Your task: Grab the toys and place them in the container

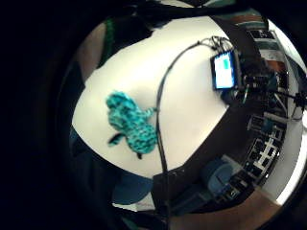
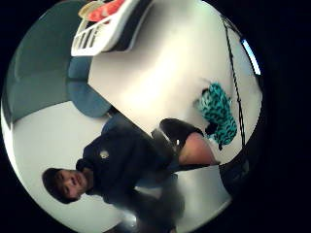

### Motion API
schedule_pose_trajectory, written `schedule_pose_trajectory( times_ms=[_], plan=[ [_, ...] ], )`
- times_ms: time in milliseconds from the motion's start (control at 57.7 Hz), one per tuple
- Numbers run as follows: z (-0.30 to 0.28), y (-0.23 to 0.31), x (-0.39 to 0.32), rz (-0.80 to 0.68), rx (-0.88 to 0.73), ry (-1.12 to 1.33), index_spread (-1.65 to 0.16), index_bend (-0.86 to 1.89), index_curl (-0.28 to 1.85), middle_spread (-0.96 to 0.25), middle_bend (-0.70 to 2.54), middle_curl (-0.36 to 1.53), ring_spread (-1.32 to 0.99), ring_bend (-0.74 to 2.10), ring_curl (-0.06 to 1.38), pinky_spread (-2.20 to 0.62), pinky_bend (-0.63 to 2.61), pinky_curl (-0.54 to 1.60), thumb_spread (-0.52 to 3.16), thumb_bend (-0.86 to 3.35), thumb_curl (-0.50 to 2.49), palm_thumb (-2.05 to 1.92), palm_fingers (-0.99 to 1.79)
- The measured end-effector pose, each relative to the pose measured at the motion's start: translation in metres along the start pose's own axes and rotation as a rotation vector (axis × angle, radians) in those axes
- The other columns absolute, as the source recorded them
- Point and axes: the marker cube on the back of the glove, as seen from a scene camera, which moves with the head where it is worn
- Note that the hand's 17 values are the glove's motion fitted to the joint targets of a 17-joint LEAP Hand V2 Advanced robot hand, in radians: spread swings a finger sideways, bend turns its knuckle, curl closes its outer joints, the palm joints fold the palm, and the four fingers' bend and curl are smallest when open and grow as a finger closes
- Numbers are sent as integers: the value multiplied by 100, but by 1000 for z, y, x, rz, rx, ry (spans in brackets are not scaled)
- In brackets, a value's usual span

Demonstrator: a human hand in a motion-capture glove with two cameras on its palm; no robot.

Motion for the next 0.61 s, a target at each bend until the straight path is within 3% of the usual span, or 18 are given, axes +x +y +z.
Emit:
schedule_pose_trajectory(
  times_ms=[208,329,381,468,606],
  plan=[
    [96,19,6,-84,-43,14,-24,4,31,-3,13,39,-2,23,41,-3,110,30,121,-1,39,18,-20],
    [128,11,9,-69,39,72,-25,-1,23,-4,14,36,-4,48,47,-6,129,34,118,-2,37,17,-2],
    [129,7,8,-70,149,81,-26,-6,17,-5,19,36,-10,70,51,-14,139,35,117,-2,36,16,13],
    [124,-1,7,-92,251,107,-26,-11,4,-10,57,47,-22,114,57,-29,141,35,125,4,37,26,77],
    [100,-16,-5,-119,259,54,-22,8,-1,-16,95,64,-27,138,67,-34,139,40,146,16,39,42,106]
  ],
)
